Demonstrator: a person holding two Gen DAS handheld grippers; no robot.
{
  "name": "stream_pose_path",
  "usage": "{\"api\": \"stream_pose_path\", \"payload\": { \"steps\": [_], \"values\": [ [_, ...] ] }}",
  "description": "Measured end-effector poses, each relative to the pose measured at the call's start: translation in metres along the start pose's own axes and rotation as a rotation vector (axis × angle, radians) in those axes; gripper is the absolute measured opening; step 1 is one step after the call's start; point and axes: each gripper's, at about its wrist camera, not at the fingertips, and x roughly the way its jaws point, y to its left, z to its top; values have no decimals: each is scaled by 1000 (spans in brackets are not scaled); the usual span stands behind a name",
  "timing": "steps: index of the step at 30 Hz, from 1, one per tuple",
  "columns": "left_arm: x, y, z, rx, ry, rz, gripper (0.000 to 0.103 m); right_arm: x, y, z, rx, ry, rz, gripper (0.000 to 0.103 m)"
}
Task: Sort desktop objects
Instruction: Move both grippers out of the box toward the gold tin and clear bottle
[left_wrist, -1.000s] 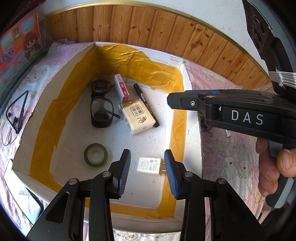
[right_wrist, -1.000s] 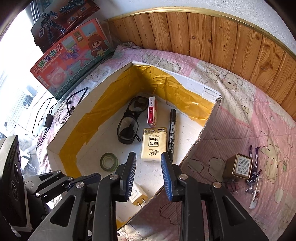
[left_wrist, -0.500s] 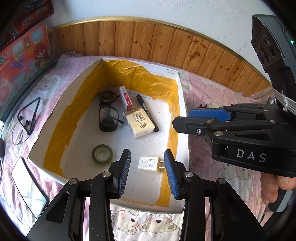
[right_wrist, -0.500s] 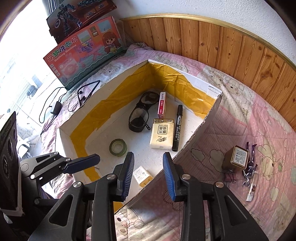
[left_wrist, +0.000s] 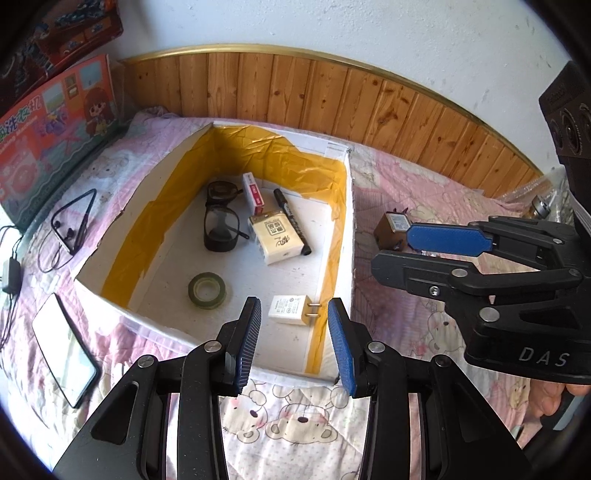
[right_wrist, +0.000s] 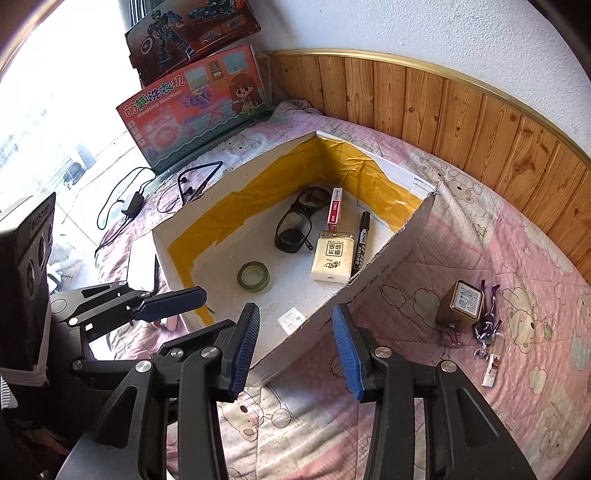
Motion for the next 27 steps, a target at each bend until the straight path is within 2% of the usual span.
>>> {"api": "stream_pose_path", "payload": {
  "steps": [11, 17, 27],
  "values": [
    [-12, -24, -10, 13, -9, 13, 40, -35, -15, -33, 46, -84, 63, 47],
    [-4, -42, -15, 27, 11, 18, 41, -43, -37, -54, 106, -132, 113, 47],
    [18, -84, -12, 74, 42, -2, 44, -43, -91, -86, 226, -148, 152, 47]
  ]
}}
